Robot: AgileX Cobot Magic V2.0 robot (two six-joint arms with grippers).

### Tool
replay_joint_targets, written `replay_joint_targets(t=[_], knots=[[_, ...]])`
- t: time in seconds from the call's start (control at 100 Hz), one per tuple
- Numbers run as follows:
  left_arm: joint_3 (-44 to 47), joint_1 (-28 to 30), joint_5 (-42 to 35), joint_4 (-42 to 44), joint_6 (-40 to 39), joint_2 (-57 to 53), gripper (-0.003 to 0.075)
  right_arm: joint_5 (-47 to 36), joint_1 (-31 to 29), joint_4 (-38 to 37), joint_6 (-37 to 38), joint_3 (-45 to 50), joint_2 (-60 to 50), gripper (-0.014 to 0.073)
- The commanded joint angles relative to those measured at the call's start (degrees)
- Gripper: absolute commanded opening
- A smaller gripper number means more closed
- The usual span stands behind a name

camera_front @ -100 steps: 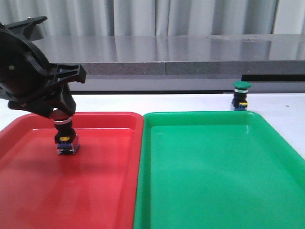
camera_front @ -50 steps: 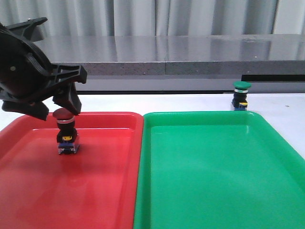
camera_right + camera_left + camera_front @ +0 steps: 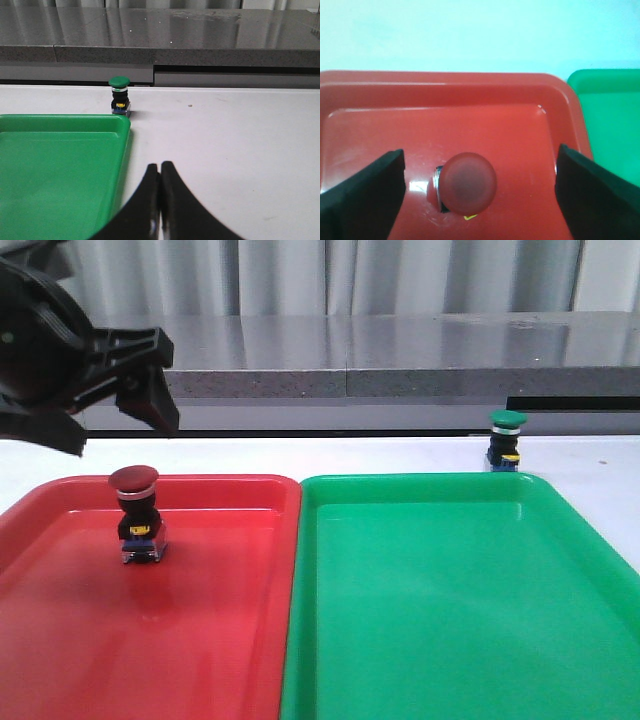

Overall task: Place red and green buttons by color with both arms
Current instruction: 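Open the left gripper and lift it away from the button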

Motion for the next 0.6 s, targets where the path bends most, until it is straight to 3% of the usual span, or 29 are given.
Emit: replay_joint_targets(t=[0.0,0.33,0.59], knots=[[-1.3,0.9,-2.4,1.4,-0.3,-5.4,0.0578,-4.5,-0.3,-0.3,-0.2,-0.9,-1.0,-0.0067],[0.0,9.3,-1.9,9.5,-0.1,-20.0,0.0578,-4.5,-0.3,-0.3,-0.2,-0.9,-1.0,-0.0067],[9.6,10.5,-3.2,12.6,-0.1,-34.3,0.0578,-4.5,-0.3,-0.3,-0.2,-0.9,-1.0,-0.0067]])
